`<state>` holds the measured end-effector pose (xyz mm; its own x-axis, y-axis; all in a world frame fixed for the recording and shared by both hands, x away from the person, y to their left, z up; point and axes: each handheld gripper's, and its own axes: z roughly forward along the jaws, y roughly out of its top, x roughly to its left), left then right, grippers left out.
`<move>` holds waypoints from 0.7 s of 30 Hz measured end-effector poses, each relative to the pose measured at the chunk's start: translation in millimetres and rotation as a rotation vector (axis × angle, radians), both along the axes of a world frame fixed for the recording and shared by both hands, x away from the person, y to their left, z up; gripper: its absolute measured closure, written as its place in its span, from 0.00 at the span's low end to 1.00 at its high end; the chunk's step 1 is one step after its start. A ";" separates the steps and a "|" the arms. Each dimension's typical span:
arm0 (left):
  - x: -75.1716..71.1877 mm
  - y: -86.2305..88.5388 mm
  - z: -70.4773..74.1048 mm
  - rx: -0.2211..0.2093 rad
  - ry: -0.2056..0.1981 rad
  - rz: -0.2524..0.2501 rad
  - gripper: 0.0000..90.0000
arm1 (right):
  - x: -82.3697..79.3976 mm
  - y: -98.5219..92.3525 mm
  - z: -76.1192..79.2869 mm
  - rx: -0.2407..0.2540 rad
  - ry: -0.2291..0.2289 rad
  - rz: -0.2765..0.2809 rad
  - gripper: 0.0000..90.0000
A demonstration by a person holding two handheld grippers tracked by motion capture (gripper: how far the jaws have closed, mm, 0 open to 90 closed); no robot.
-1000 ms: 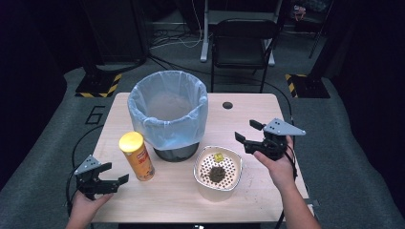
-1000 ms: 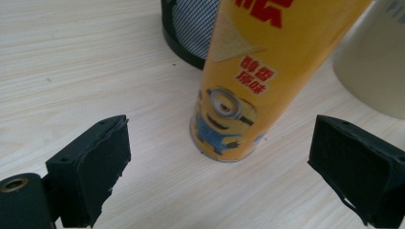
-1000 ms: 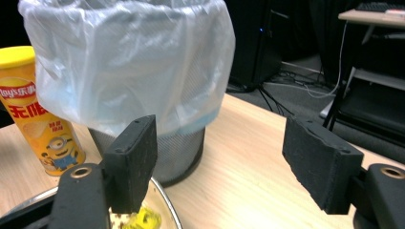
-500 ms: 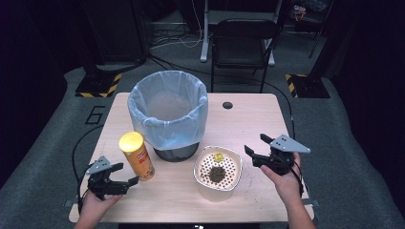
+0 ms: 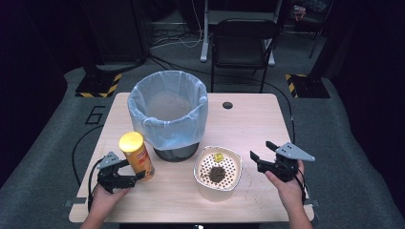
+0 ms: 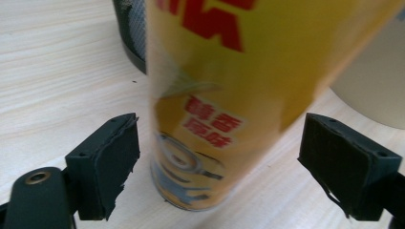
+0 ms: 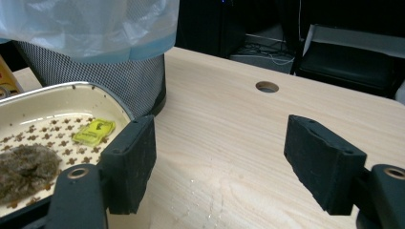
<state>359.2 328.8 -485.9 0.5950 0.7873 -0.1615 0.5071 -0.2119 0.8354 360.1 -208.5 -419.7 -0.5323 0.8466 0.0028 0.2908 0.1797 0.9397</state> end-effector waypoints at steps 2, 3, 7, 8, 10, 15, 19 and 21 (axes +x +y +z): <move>1.8 -0.5 -1.0 -0.018 0.003 -0.005 0.16 | -0.8 -0.9 -1.8 -0.004 0.003 -0.013 0.29; 2.5 -1.0 -1.7 -0.002 -0.005 -0.011 0.16 | -1.2 -1.3 -2.7 -0.005 0.006 -0.017 0.29; 4.1 -3.2 -2.3 0.030 0.004 -0.041 0.16 | -1.5 -4.1 -7.8 -0.004 0.017 -0.020 0.29; 4.6 -5.0 -3.6 0.021 0.002 -0.035 0.16 | -1.3 -4.3 -9.4 0.001 0.024 -0.028 0.29; 6.4 -7.3 -5.4 0.047 -0.007 -0.035 0.16 | -0.8 -5.4 -11.8 0.001 0.029 -0.032 0.29; 9.1 -10.9 -10.4 0.112 -0.009 -0.033 0.18 | -1.4 -8.3 -16.3 -0.001 0.036 -0.031 0.29; 8.7 -10.1 -11.4 0.098 -0.013 -0.030 0.20 | -0.9 -9.5 -20.6 0.022 0.056 -0.036 0.29; 8.7 -11.2 -11.9 0.078 -0.019 -0.022 0.20 | -0.8 -10.2 -22.6 0.019 0.059 -0.034 0.29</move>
